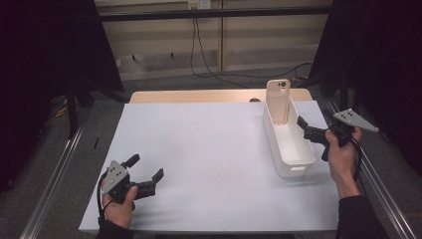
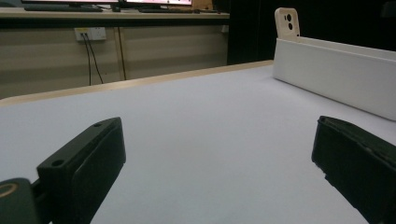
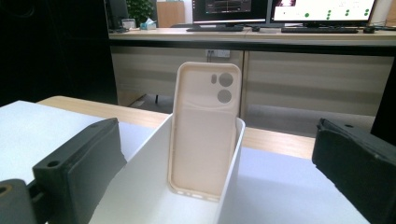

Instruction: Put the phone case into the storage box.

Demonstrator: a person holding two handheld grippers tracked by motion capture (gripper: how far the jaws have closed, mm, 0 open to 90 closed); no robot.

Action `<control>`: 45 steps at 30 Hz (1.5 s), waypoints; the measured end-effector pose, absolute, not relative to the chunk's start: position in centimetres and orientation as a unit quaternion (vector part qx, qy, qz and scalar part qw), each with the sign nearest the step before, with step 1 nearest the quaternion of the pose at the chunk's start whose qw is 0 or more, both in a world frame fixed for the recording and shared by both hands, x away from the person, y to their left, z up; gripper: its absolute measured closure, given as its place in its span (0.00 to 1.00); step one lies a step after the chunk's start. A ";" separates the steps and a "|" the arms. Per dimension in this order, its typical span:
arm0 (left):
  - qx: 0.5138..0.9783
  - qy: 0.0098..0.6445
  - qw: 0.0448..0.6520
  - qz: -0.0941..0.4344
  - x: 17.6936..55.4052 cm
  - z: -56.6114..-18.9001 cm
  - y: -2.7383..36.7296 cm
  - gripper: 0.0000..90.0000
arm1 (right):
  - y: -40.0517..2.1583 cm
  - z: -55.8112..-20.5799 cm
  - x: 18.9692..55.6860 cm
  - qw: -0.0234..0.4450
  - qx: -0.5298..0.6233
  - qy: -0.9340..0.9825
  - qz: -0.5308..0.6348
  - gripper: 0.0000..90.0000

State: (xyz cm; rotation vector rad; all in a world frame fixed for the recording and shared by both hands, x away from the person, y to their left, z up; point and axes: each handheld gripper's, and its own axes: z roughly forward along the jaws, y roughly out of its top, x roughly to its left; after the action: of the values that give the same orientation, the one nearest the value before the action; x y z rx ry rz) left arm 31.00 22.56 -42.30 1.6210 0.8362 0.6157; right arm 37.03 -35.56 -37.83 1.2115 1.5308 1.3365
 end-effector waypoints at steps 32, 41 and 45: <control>0.686 0.359 0.575 0.265 30.7 -42.3 22.7 0.03 | -35.2 -39.0 29.1 0.400 0.488 0.584 0.511 0.00; 0.684 0.362 0.574 0.267 30.4 -42.3 22.9 0.03 | -34.7 -39.9 27.2 0.398 0.486 0.586 0.511 0.00; 0.681 0.365 0.576 0.266 30.2 -42.2 23.0 0.03 | -34.2 -40.6 26.2 0.397 0.479 0.592 0.512 0.00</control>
State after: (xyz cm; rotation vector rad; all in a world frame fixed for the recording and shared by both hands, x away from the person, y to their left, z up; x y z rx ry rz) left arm 30.23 22.97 -42.25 1.5944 0.8537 0.6233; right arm 26.22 -34.18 -40.56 1.2143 1.5001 1.2960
